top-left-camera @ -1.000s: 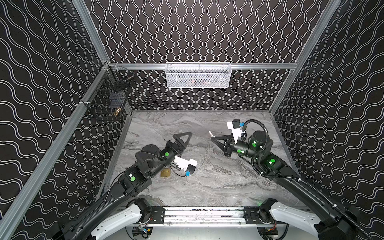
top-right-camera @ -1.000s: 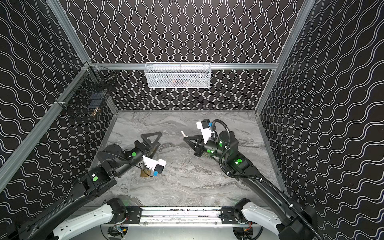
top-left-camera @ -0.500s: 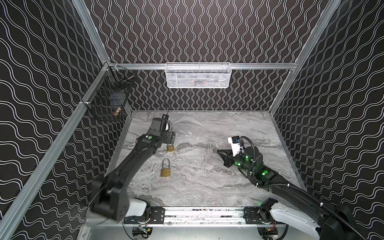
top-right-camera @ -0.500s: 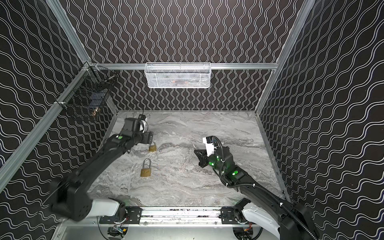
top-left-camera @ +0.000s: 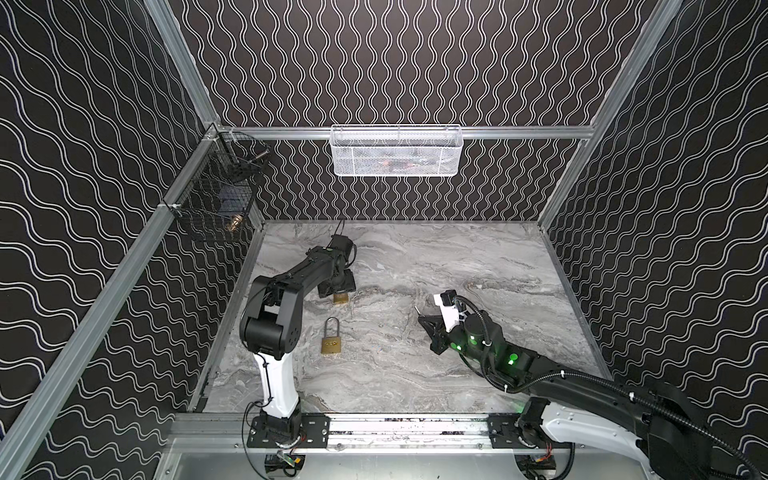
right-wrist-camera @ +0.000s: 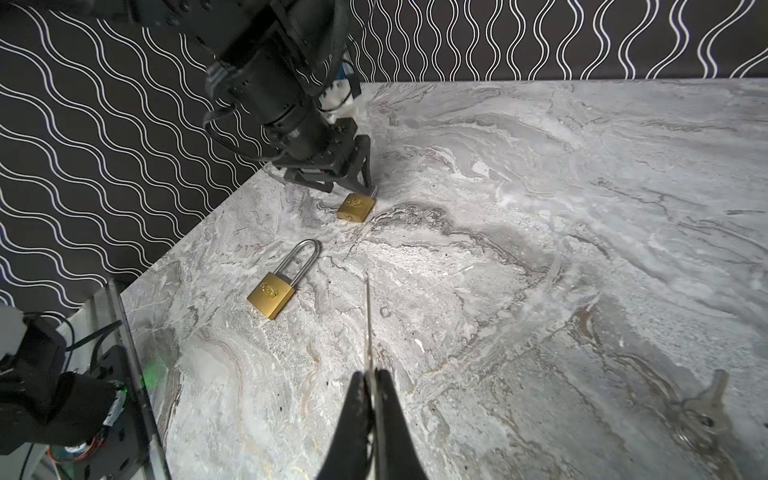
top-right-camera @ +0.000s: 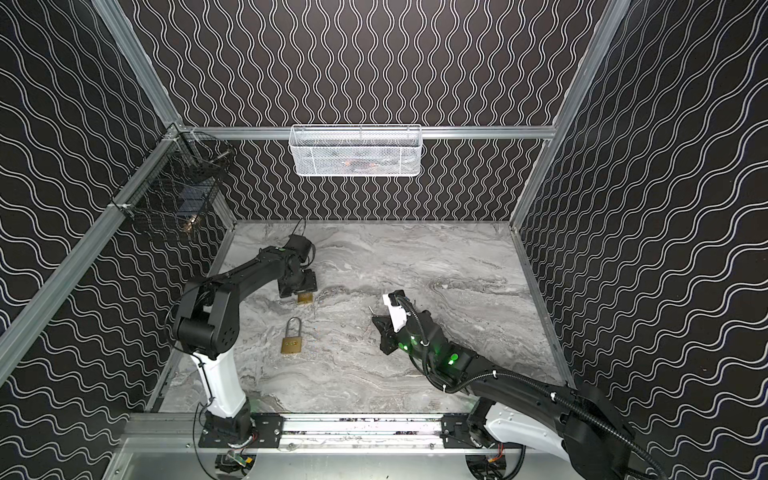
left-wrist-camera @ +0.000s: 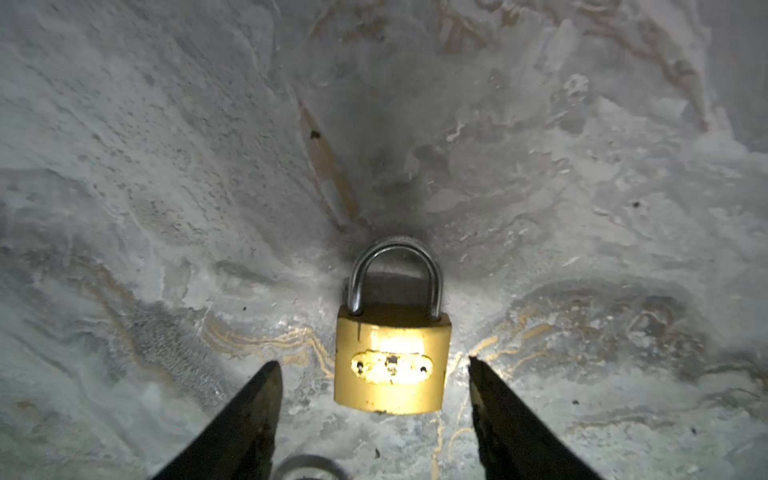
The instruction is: Unlock with the key
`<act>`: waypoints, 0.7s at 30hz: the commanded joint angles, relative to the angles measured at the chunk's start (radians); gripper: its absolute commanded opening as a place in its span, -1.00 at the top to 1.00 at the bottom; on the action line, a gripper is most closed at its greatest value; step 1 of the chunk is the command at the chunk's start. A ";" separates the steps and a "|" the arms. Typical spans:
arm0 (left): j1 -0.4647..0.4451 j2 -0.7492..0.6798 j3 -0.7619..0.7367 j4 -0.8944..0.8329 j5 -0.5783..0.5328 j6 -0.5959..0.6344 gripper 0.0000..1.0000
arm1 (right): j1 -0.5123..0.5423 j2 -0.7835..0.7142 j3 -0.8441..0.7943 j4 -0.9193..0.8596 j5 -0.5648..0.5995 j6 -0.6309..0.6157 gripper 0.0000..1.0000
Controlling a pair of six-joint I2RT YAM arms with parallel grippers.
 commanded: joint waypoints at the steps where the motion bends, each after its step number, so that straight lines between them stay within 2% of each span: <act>1: 0.001 0.010 -0.001 0.020 0.011 -0.022 -0.39 | 0.002 -0.003 -0.002 0.030 0.017 0.014 1.00; 14: -0.002 0.056 -0.003 0.033 0.011 -0.012 -0.31 | 0.002 0.020 0.028 0.000 0.012 0.003 1.00; 21: -0.007 0.076 -0.010 0.033 0.018 -0.010 -0.20 | 0.002 0.023 0.038 -0.020 0.012 -0.008 1.00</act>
